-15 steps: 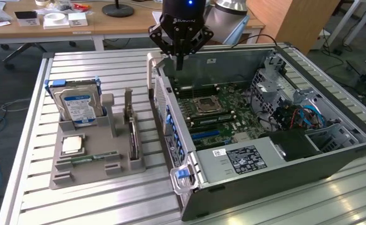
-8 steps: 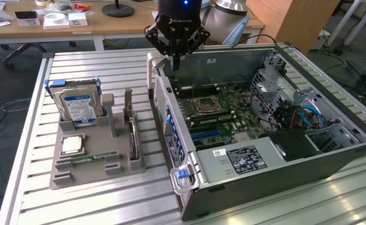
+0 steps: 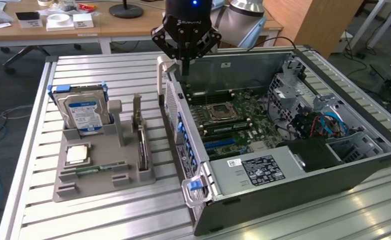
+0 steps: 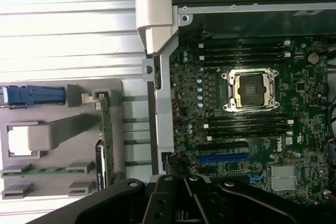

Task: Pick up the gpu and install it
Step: 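Reach for the gpu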

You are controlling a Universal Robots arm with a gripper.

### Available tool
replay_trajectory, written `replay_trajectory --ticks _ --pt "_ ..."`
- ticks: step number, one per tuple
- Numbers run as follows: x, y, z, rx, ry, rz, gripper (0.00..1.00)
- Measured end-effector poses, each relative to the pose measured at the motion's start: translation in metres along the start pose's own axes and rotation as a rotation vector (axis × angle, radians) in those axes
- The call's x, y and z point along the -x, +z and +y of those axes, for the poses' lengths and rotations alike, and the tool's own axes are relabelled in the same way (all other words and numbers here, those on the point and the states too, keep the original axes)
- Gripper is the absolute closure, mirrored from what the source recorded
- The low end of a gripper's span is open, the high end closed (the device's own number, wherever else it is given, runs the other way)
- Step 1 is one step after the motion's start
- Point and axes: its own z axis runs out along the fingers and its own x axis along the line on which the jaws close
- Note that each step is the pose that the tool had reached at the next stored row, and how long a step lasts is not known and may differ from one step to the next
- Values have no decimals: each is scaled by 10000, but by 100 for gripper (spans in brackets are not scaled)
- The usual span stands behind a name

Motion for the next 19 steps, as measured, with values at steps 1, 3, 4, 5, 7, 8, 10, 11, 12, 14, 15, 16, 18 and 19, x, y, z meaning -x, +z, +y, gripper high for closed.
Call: replay_trajectory --ticks 1,3,4,5,7,8,10,11,12,14,15,16,18,19 --pt "-2 0 0 0 2 -1 89" --pt "-2 0 0 1 1 -1 89" --pt "-3 1 0 1 0 -2 89" --pt "-5 0 0 1 1 -1 89" --pt "-10 0 -1 1 2 -1 89" --pt "-12 0 -1 1 2 -1 89" --pt "-13 0 -1 1 1 0 89" --pt "-13 0 -1 1 2 0 89" --pt "-15 0 -1 1 2 -1 89" --pt "-20 0 -1 0 3 -1 89" --pt "-20 0 -2 1 2 -1 89" --pt "-20 0 -1 0 1 -1 89" --pt "-21 0 -2 1 1 -1 89" --pt "-22 0 -2 1 1 -1 89"
